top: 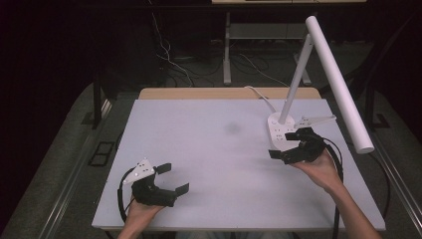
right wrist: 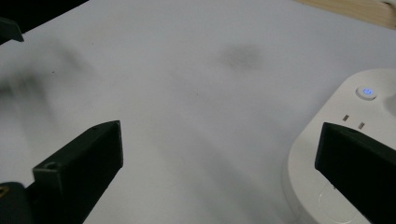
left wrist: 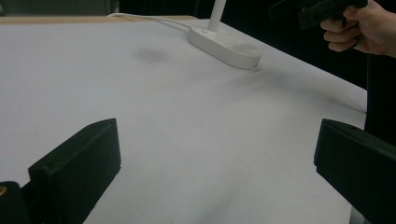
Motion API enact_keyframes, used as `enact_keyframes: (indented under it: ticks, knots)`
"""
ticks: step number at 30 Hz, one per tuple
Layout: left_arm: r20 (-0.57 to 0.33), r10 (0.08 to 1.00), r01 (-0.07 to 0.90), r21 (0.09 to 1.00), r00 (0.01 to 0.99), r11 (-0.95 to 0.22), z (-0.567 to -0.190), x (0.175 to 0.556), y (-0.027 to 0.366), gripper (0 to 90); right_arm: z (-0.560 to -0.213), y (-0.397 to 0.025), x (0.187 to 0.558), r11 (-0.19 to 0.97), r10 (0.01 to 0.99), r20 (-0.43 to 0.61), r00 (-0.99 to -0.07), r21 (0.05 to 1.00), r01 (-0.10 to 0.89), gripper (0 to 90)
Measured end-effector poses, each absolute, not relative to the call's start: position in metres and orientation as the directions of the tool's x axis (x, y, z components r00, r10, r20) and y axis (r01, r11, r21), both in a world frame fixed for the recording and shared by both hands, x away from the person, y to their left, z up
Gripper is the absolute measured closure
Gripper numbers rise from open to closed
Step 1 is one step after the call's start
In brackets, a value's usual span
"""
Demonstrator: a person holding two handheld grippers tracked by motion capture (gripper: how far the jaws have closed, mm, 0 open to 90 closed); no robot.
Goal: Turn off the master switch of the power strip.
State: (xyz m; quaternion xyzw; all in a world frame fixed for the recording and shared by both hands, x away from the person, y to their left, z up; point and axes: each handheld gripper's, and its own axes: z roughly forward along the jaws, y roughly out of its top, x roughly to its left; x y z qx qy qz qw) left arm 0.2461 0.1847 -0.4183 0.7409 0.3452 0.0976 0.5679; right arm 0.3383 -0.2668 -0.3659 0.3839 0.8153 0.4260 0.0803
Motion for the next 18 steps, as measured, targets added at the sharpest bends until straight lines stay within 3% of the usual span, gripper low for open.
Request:
enact_keyframes:
  ticks: [18]
  knots:
    - [-0.246,0.626,0.396,0.912,0.740,-0.109,-0.418,0.246,0.184,0.0,-0.359,-0.261,0.363,0.359,0.703,0.174,-0.690,0.750,0.555,0.3]
